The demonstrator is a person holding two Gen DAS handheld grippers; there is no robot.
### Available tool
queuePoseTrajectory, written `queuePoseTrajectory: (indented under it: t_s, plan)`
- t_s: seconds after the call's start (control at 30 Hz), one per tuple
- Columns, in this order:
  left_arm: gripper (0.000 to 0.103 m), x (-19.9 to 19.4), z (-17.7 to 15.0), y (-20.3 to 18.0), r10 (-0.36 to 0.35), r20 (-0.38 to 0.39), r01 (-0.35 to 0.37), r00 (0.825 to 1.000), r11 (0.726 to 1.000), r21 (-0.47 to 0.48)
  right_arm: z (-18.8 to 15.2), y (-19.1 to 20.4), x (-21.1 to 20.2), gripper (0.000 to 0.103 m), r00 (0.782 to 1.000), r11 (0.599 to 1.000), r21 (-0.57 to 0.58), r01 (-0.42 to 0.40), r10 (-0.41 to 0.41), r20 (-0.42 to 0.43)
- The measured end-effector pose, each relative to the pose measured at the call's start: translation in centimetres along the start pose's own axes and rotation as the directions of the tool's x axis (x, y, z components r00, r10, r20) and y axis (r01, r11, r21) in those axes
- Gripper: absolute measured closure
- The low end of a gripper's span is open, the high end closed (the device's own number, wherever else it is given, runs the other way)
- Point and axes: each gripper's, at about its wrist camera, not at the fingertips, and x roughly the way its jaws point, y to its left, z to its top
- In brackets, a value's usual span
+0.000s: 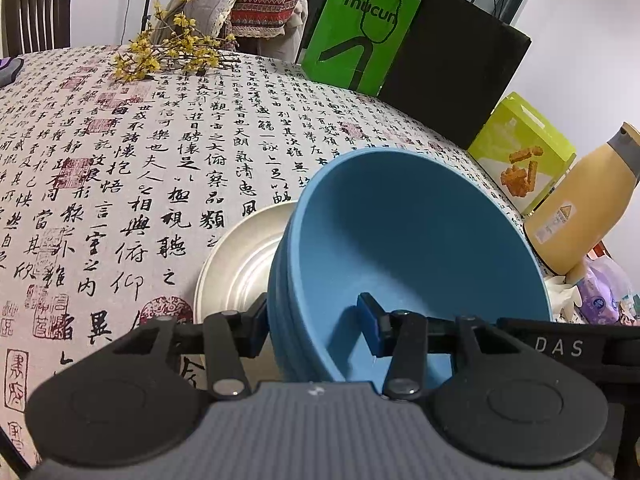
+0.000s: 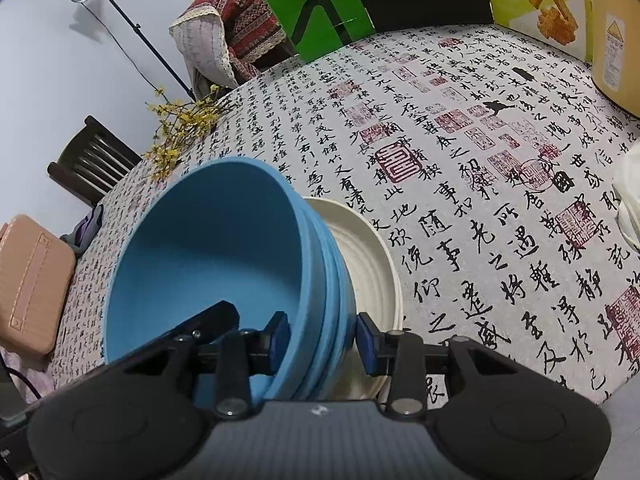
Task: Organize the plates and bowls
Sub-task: 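Lower the stacked bowls onto the cream plates and open both grippers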
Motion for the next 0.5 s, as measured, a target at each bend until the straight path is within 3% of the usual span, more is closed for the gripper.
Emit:
queuePoseTrajectory:
  t_s: [0.1,0.3,0.5]
  plan:
    - [0.054,-0.2,0.0,0.1,-0.006,0.002,0.006,1.000,1.000,-0.006,0.0,0.0,0.2,0.065,1.000,1.000,0.000,-0.004,0.004,-0.003]
    - [0.039,-1.3,0.3,0.3,-0.015,0.068,0.016,0.998,1.000,-0.011,0.0,-0.2,-0.2,0.055,0.999,0.999,0.014,-0.031,0.031,0.015]
    - [0.018,-3.5,0.5,0.6,-0.032,0.154,0.031,0.988,0.999,0.007,-0.4,-0.2,-2.2,0.031,0.994,0.998,-0.024,-0.052,0.054,0.091]
